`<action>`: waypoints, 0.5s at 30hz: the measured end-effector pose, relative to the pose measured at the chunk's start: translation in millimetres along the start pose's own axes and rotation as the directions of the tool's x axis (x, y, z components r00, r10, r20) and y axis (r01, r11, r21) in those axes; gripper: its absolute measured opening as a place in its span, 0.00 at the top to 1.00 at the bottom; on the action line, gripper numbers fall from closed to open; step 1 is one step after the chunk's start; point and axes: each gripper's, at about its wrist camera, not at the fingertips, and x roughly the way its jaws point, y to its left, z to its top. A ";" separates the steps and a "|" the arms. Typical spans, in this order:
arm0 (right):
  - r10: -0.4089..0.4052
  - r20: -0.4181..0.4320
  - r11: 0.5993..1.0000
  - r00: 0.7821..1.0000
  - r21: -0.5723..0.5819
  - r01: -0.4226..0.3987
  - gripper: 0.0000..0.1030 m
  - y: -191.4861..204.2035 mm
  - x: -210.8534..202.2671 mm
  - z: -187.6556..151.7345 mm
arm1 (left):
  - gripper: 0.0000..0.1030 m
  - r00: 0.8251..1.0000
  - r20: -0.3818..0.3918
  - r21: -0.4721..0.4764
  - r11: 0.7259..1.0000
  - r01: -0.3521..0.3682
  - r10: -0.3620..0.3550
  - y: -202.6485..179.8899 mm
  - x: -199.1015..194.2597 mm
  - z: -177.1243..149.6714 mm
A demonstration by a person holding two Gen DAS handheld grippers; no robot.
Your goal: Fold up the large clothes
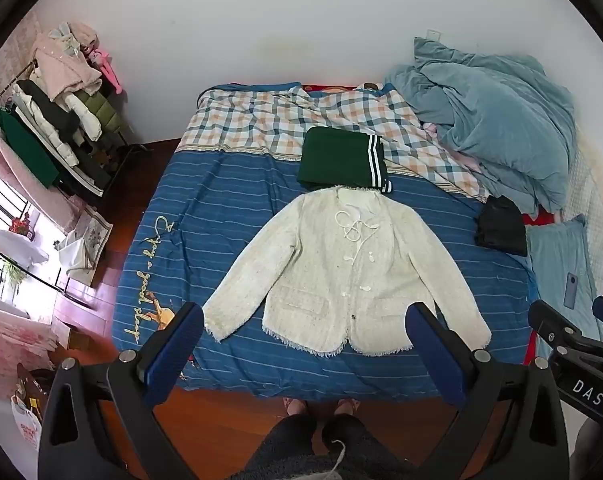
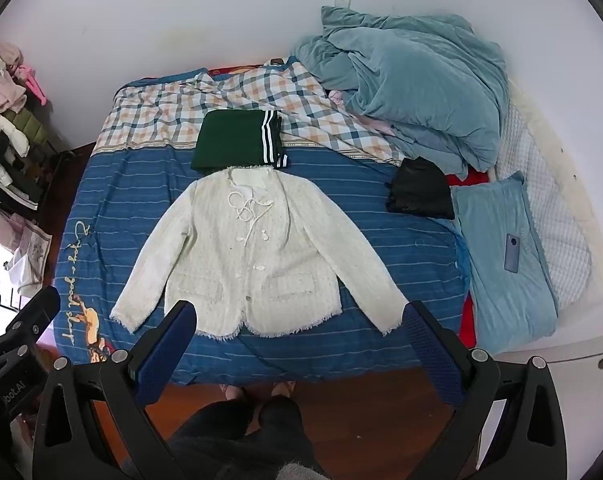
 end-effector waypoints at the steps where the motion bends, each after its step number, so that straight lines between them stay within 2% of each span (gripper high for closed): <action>1: 0.000 0.000 1.000 1.000 -0.001 0.000 0.00 0.4 -0.5 -0.4 | 0.00 1.000 0.002 0.001 1.000 -0.001 0.001 -0.8 -0.1 0.1; 15: -0.001 0.004 1.000 1.000 -0.001 0.001 0.00 0.8 -0.3 -2.7 | 0.00 1.000 0.002 0.002 1.000 0.003 -0.003 -5.9 -3.3 -0.7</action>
